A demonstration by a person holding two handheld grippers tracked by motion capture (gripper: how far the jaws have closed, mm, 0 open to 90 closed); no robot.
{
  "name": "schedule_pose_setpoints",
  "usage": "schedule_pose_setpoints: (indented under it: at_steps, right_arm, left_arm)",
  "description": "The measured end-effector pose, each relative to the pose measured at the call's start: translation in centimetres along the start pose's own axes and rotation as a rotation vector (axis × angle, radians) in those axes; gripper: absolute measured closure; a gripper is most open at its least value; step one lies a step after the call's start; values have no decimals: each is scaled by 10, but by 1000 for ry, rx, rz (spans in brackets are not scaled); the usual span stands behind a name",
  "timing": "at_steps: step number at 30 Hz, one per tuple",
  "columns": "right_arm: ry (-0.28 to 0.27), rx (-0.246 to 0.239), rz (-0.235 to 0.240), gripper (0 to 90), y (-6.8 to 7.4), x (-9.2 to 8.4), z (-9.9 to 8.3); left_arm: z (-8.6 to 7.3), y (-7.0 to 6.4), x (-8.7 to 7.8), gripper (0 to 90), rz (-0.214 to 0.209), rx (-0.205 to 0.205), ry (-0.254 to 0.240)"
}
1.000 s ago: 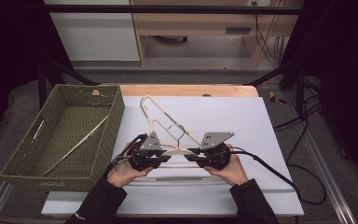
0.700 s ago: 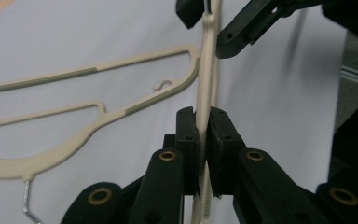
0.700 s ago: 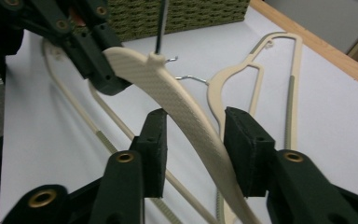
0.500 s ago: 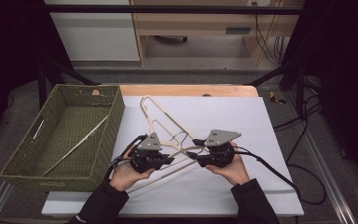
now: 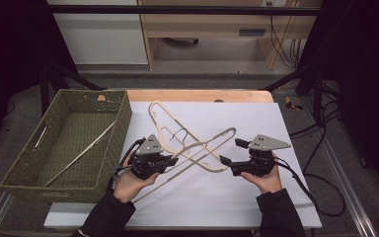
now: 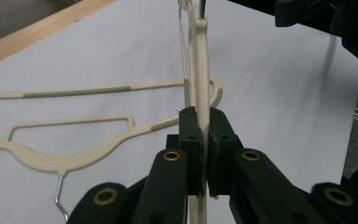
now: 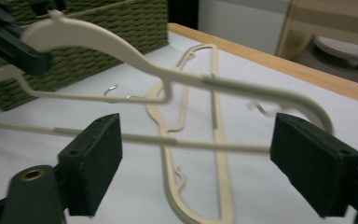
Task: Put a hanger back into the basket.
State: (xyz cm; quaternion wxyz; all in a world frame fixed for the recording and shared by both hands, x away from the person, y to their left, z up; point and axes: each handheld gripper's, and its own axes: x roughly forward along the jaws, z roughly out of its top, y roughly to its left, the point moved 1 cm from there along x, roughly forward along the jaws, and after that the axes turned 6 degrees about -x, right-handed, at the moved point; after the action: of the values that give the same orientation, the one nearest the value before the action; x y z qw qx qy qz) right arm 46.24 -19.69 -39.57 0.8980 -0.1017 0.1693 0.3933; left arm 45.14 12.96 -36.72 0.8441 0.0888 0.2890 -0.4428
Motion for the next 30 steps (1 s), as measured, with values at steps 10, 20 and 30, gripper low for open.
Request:
schedule_pose_setpoints:
  at_steps: [10,20,30]
  right_arm:
    - [-4,102,-88,80,-20,-14,-19]
    - [-25,125,-118,72,-25,-23,-21]
    - [-22,127,-119,63,-25,-25,-21]
  left_arm:
    - [22,1,-35,862,25,-10,-99]
    - [65,-1,-81,862,89,40,-146]
    - [95,18,-126,862,155,80,-159]
